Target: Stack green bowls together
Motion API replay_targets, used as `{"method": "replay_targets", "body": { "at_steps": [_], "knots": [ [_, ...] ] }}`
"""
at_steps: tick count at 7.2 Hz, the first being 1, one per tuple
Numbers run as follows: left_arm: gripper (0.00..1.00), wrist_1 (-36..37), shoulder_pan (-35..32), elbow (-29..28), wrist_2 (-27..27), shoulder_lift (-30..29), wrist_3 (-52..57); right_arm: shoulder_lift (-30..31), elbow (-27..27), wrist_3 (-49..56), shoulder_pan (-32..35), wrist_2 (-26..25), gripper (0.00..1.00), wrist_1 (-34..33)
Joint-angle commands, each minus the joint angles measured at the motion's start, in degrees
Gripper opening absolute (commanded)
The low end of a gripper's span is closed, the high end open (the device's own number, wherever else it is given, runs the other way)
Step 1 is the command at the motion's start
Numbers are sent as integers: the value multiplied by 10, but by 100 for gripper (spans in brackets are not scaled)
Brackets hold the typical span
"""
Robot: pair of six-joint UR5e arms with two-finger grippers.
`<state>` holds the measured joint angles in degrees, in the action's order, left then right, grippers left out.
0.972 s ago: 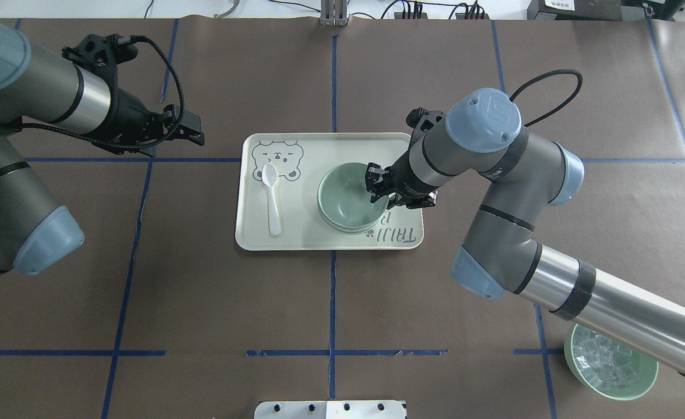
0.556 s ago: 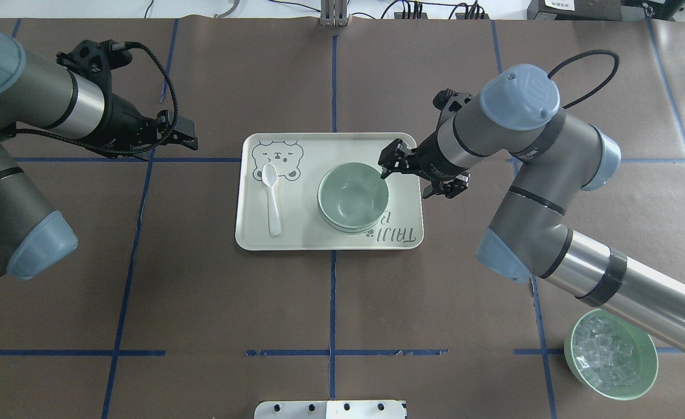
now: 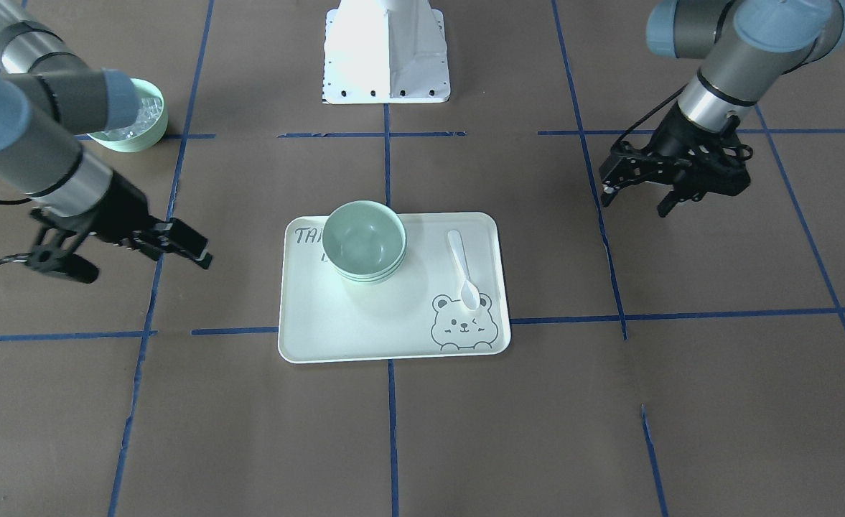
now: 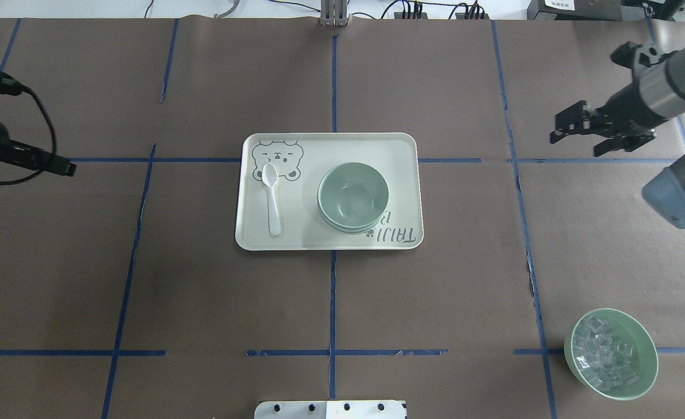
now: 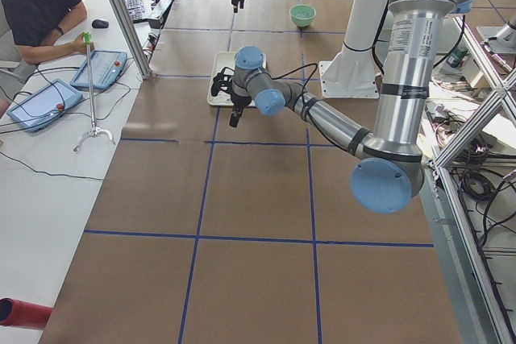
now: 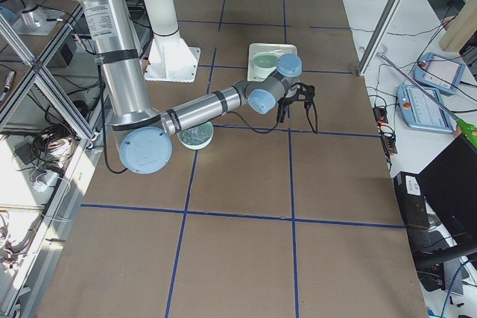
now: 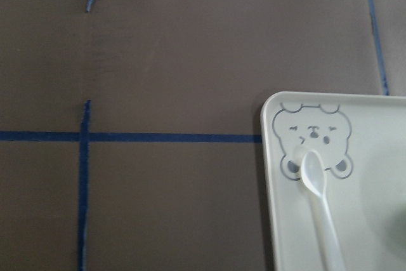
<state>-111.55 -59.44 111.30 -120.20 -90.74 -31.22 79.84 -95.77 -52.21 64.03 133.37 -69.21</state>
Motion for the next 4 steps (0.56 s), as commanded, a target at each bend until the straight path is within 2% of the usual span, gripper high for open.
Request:
{"method": "replay_targets", "body": {
  "at_steps": [1,2,3,4],
  "knots": [
    [100,1,-133,-61,-48,25,214,39,22,322,126,-2,100,-130],
    [100,13,-219,-111,-125,25,310,34,33,458,171,-7,100,-205],
    [100,59,-251,-133,-145,22,386,37,66,542,197,-4,100,-216],
    [100,144,-260,-126,-145,14,391,38,91,567,206,-1,100,-211]
  ]
}}
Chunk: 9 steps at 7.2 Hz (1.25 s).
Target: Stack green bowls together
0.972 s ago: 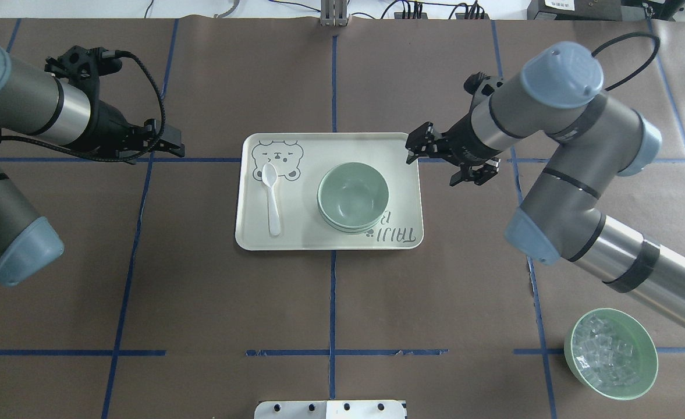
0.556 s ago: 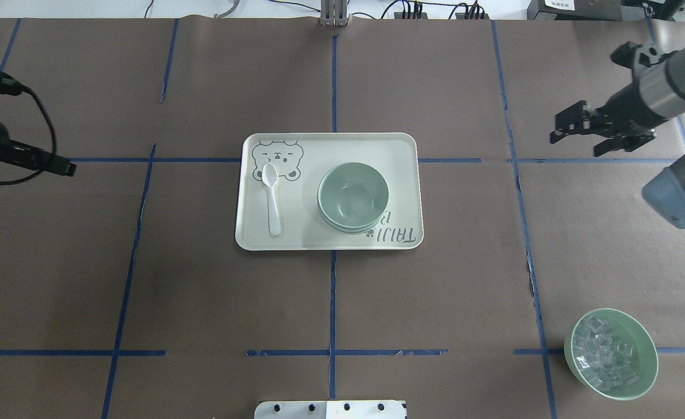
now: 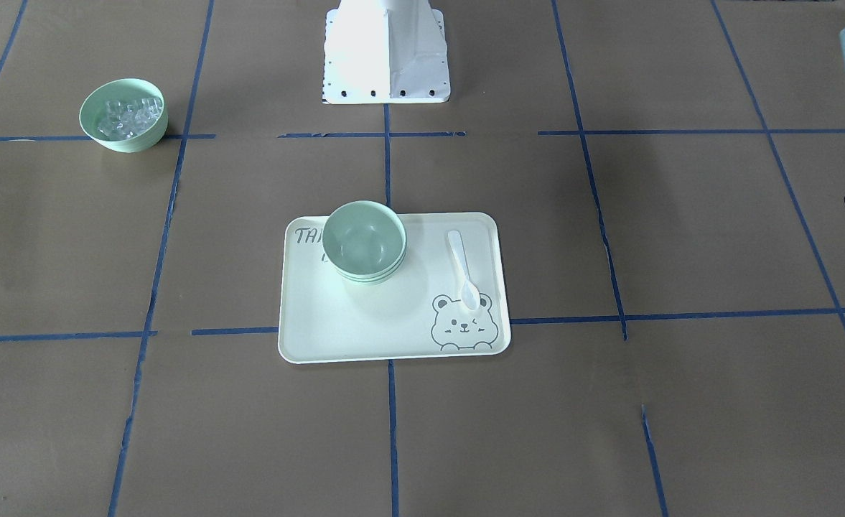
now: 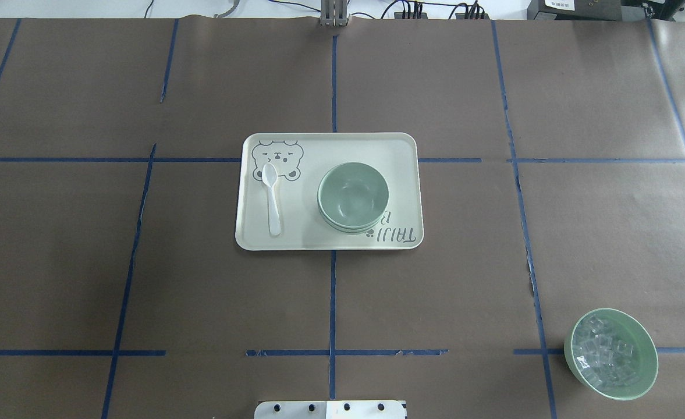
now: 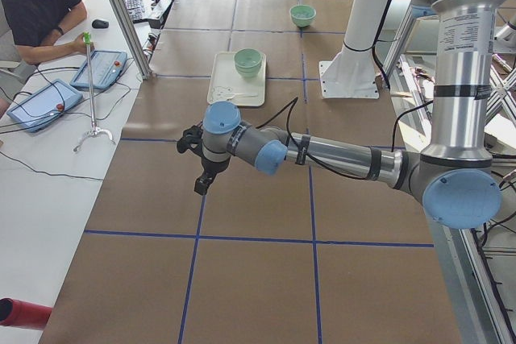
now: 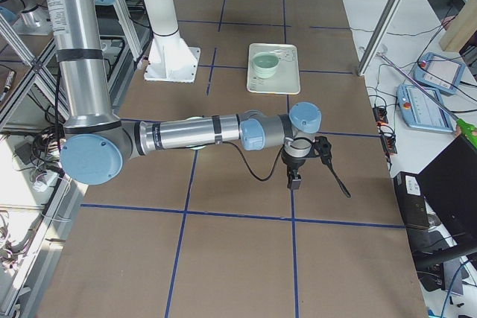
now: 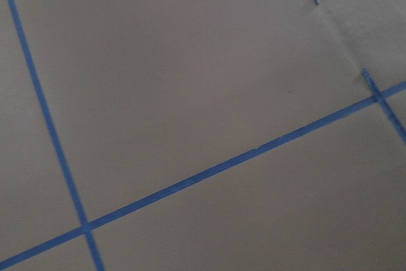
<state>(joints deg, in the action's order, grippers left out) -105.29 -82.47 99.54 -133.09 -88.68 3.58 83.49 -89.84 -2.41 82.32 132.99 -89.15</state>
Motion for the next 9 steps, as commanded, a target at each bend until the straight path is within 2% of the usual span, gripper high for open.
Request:
{"method": "replay_targets", "body": {
  "at_steps": [1,2,6,9],
  "knots": [
    [100,138,-30,-8,-18,-7,42,4,33,69,24,3,100,-12],
    [100,160,-30,-1,-19,-2,42,4,32,68,24,3,100,-10],
    [100,159,-29,-14,-16,-5,43,-6,32,65,22,0,100,-12],
    [100,188,-28,-7,-15,-6,46,-10,33,63,22,2,100,-13]
  ]
}}
